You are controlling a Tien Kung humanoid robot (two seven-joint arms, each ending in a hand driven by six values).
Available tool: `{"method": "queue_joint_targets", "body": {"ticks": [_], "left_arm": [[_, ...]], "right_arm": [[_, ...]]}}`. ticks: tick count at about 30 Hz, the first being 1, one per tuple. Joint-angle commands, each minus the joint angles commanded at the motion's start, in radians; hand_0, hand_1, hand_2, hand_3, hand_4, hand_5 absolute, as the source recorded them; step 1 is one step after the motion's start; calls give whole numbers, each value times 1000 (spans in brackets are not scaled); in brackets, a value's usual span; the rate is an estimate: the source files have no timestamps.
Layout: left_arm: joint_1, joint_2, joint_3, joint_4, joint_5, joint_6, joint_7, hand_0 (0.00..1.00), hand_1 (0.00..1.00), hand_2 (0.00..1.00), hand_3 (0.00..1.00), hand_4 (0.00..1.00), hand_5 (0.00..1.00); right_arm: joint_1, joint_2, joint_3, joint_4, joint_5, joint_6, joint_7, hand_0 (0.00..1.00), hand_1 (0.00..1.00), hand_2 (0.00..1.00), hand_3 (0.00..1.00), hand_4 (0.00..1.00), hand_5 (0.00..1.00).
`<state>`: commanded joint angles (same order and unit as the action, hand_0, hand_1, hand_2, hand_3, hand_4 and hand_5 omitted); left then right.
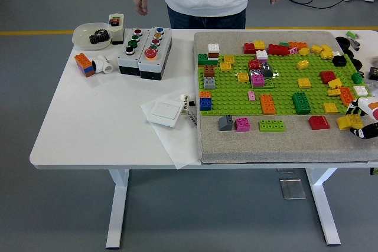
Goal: Pick up the brick,pile it on top of brick,press brick,pick up the brick,pile it on top of brick,press brick
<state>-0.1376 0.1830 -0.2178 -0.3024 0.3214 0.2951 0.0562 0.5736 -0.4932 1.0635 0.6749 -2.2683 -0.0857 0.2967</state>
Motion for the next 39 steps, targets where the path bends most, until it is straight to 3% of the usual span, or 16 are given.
{"method": "queue_joint_targets", "body": {"ticks": [8, 16, 25, 33, 39], "left_arm": [[0, 0, 1, 0, -1, 0, -1, 792, 794, 816, 646, 663, 658], [1, 1, -1, 1, 1, -1, -1, 792, 794, 813, 644, 662, 657], [3, 0, -3, 1, 5, -2, 1, 793, 795, 813, 646, 662, 657], [6, 1, -6, 1, 9, -2, 3, 793, 795, 812, 645, 662, 658], [8, 1, -7, 0, 11, -2, 4, 793, 794, 813, 646, 662, 658]], "right_arm": [[-8, -7, -1, 36, 4, 0, -3, 461, 479, 523, 496, 726, 268], [-24, -21, -2, 139, 6, -4, -10, 456, 475, 518, 494, 728, 221], [-2, -23, -42, 234, 2, -13, -20, 462, 473, 517, 494, 732, 252], [56, -8, -120, 236, 4, -24, -16, 474, 474, 518, 495, 723, 261], [107, 14, -194, 188, 8, -29, -11, 481, 475, 520, 497, 723, 259]]}}
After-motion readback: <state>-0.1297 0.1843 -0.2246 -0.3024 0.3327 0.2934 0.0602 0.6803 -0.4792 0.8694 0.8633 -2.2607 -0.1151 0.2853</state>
